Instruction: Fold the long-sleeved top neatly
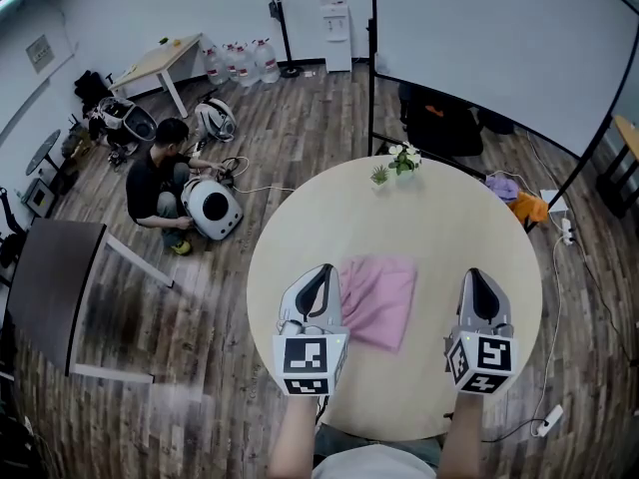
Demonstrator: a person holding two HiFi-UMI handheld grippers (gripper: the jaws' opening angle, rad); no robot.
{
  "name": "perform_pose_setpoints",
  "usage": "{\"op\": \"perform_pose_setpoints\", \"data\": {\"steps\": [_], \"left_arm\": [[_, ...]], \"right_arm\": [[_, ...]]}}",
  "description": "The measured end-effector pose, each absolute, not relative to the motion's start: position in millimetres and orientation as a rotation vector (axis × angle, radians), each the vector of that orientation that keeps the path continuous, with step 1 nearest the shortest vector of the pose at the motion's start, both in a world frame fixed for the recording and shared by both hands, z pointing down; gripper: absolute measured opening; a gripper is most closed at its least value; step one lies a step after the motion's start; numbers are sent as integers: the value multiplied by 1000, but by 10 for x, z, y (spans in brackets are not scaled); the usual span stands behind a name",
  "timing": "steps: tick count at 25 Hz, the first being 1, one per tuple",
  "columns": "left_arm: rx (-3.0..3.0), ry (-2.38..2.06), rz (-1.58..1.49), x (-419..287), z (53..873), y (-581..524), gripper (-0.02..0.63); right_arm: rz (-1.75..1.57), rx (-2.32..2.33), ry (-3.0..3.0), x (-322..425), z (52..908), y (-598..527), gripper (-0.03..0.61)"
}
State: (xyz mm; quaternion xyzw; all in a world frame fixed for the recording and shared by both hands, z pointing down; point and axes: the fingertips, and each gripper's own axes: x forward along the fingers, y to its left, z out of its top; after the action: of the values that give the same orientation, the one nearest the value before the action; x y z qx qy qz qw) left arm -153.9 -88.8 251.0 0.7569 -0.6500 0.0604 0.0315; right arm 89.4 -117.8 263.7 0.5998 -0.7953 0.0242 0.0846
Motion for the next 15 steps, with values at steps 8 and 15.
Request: {"op": "perform_pose_setpoints", "data": {"steps": [8, 15], "left_arm": [[2331, -1997, 191, -1512, 2523, -893, 3], [2332, -1991, 190, -1497, 2527, -894, 3]], "right_arm": [[80, 1795, -2376, 911, 2634, -1206, 23], [81, 1801, -2370, 938, 2627, -1208, 23]]}}
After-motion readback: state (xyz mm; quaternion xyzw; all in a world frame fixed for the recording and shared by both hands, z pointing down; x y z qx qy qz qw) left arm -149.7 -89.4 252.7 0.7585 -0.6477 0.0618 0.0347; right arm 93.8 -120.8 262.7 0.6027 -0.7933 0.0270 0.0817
